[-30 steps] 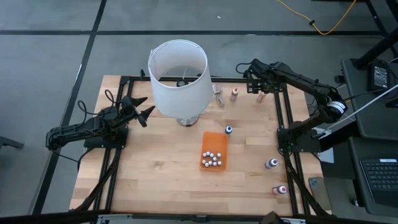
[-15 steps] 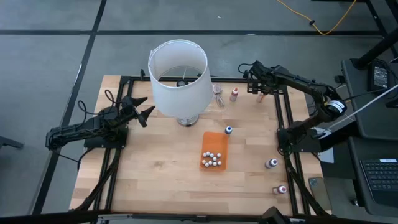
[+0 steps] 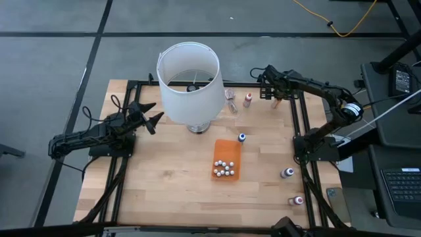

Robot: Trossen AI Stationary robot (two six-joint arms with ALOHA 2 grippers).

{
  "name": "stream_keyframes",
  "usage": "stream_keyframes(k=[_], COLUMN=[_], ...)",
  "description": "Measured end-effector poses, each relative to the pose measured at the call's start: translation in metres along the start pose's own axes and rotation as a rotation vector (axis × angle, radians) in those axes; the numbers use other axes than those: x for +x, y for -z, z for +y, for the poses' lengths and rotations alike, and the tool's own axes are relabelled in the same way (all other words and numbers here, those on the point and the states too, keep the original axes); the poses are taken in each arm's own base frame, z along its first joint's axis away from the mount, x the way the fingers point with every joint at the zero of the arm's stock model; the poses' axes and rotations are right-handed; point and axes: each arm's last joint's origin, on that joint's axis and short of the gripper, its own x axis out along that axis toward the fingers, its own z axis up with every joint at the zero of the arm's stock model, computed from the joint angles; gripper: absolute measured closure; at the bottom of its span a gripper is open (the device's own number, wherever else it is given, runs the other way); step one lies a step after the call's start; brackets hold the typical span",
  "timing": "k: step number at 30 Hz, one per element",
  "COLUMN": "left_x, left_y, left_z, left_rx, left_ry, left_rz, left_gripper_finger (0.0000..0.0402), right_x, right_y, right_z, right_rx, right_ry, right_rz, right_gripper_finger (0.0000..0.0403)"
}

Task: Pick & Place food coloring
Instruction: Put the big yellow food coloring bottle into the orange bin

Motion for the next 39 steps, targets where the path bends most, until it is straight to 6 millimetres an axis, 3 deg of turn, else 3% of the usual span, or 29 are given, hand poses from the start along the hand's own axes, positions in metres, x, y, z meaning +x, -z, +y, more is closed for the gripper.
stream_keyframes(k=[7, 20, 29, 39], left_x=[0.0, 0.0, 0.0, 0.0], left_y=[0.0, 0.0, 0.0, 0.0], left_z=[0.0, 0.0, 0.0, 0.0], left_rx=[0.0, 0.0, 0.0, 0.0], left_ry=[0.0, 0.0, 0.0, 0.0], left_rz=[-0.001, 0.0, 0.0, 0.0], left_gripper_finger=[0.0079, 0.008, 0.0079, 0.008], right_x=[0.0, -0.001, -0.007, -0.029], right_y=[0.0, 0.002, 0.002, 0.003], right_z=[0.0, -0.001, 0.005, 0.018], right_rx=[0.0, -0.01, -0.063, -0.215], right_ry=[0.0, -0.006, -0.034, -0.067], right_rz=[0.006, 0.029, 0.033, 0.021], right_gripper_finger=[0.0132, 0.0263, 0.027, 0.0278])
